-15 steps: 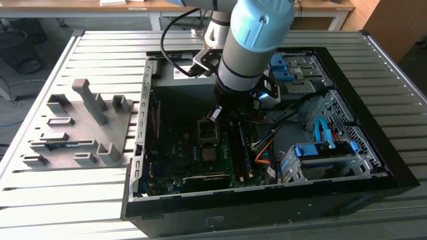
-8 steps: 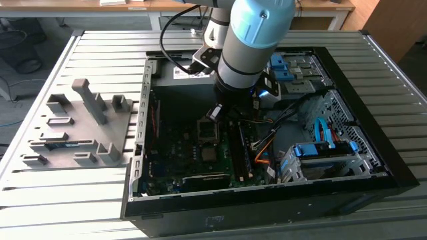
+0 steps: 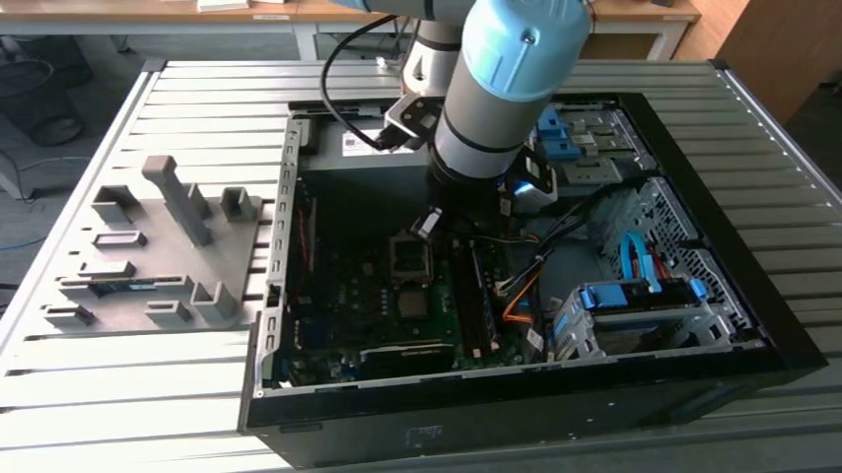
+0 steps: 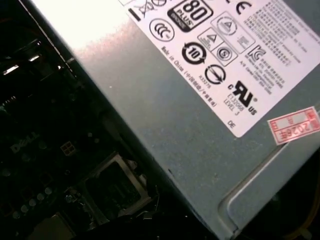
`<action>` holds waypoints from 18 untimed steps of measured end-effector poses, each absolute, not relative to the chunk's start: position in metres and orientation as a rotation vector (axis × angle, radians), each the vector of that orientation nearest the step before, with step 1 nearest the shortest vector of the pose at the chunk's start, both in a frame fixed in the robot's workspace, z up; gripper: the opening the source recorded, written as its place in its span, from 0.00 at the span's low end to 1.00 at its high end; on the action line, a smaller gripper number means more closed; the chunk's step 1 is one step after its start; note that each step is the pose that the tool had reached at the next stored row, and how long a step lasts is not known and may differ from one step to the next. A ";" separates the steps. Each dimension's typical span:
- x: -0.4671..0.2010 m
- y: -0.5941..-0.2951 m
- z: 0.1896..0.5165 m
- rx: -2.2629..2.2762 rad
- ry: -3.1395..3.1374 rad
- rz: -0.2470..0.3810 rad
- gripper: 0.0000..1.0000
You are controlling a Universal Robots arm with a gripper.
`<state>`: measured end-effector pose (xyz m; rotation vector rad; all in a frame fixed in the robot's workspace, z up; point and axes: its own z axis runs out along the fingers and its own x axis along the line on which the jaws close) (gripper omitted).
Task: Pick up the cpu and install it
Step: 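Close the cpu cover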
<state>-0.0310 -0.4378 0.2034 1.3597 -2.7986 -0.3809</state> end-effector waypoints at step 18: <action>-0.033 -0.442 0.205 1.365 -2.806 -0.376 0.10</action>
